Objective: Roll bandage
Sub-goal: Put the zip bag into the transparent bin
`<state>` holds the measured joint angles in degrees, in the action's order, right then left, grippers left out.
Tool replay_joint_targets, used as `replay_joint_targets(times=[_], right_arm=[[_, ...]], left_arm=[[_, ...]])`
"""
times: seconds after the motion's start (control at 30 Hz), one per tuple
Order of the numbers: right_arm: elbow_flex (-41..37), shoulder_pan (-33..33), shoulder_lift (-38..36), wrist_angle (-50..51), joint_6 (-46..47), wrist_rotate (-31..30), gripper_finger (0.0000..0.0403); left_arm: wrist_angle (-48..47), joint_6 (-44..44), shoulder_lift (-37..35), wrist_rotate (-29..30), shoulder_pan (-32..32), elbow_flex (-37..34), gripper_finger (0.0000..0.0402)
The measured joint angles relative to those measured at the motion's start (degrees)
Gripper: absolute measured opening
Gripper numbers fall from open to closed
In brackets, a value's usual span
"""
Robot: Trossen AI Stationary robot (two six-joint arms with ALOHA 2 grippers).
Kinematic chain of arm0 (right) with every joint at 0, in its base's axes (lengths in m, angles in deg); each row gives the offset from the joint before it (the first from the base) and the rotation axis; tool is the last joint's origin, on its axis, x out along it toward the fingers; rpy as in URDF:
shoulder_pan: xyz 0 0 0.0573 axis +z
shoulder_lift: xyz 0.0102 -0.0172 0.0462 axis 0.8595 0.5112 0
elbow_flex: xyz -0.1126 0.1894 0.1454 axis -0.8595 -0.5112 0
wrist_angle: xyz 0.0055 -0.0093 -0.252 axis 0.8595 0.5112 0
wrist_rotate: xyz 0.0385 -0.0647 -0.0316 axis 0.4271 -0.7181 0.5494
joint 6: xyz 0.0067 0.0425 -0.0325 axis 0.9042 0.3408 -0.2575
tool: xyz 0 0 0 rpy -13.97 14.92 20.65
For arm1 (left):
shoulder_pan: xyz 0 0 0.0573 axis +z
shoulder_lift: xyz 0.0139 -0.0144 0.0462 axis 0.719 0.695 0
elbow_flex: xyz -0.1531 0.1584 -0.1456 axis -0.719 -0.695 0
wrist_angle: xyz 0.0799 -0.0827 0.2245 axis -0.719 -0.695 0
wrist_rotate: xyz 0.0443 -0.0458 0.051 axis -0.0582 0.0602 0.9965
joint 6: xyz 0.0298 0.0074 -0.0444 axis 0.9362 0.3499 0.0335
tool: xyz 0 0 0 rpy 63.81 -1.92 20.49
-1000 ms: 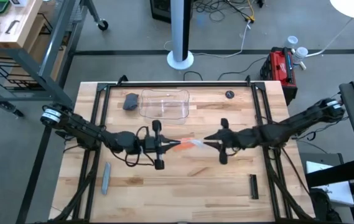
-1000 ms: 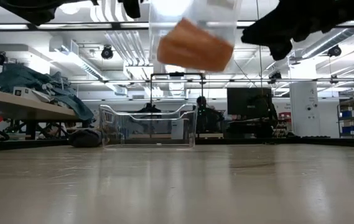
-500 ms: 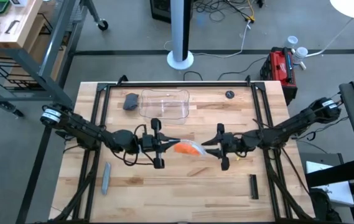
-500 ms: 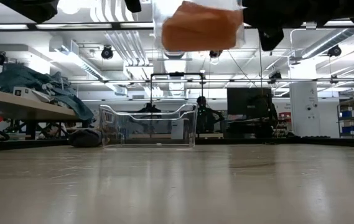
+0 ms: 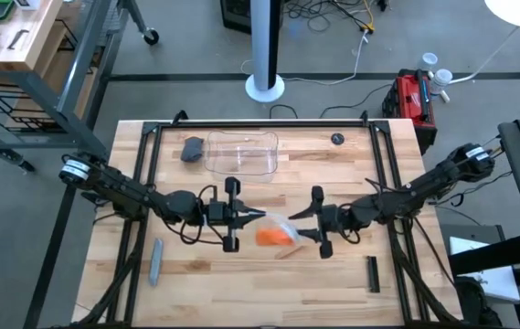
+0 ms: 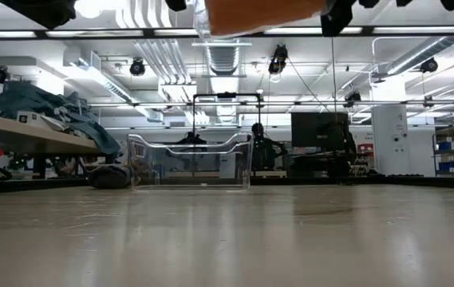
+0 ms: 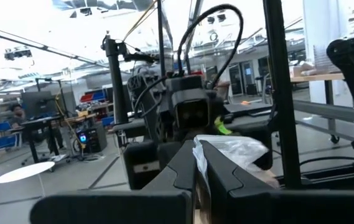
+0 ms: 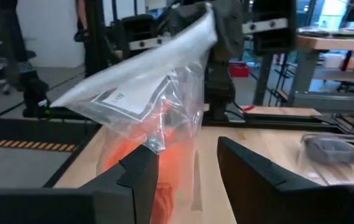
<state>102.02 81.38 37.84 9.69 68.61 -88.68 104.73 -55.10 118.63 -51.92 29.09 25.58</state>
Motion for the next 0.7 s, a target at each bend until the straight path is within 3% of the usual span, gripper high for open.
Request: replay_joint_targets(times=[0.23, 0.7], right_arm=[[0.0, 1.4, -1.2, 9.7, 1.0, -7.3, 0.0151], [-0.1, 7.0, -1.5, 9.2, -2.4, -25.2, 0.0157]], left_arm=[[2.4, 0.1, 0.0, -0.6, -0.1, 0.0, 0.0], [-0.2, 0.0, 0.0, 4.9, -0.1, -0.1, 0.0]])
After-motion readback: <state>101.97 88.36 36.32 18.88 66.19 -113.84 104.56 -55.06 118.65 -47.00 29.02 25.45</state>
